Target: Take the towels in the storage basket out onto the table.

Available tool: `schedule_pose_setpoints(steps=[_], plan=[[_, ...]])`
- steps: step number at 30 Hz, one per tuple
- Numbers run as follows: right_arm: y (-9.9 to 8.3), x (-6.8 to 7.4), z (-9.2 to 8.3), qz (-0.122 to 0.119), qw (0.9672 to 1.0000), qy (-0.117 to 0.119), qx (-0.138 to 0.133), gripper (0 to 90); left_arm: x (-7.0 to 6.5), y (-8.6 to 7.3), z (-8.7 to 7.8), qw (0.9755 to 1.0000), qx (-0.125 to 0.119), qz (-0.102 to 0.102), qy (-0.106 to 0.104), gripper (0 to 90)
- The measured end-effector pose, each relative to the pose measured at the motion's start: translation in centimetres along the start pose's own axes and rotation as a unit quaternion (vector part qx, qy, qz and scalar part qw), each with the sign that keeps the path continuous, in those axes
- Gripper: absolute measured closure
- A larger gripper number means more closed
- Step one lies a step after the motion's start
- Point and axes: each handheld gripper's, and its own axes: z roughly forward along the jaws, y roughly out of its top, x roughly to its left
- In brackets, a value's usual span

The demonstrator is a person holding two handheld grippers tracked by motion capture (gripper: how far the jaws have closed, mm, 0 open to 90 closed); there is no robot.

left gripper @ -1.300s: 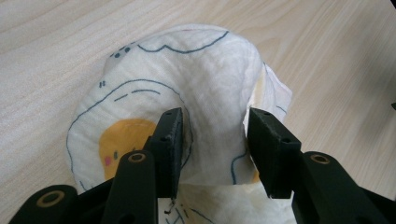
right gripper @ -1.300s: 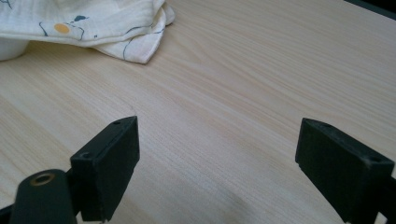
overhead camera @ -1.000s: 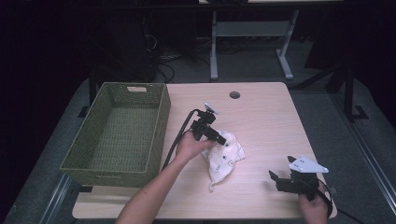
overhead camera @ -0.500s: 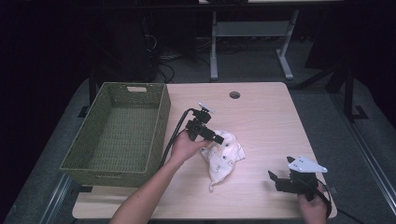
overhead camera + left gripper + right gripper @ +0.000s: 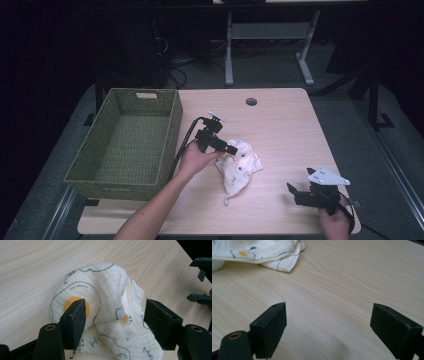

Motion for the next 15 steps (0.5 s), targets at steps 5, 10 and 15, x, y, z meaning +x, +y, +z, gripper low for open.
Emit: schedule_pose_setpoints(steps=[5,10,15], plan=[[0.0,0.1,0.0,0.0,1.0,0.0,0.001,13.2,-0.1,-0.5,-0.8,1.0,-0.008,0.0,0.0,31.9],[0.0,0.1,0.1,-0.001,1.0,0.0,0.003,13.2,0.0,-1.1,-1.5,0.9999,-0.009,0.003,0.004,30.7],[0.0,0.1,0.2,-0.003,1.0,-0.001,0.003,13.3,0.3,-1.6,-2.0,0.9999,-0.011,0.0,0.007,29.1]])
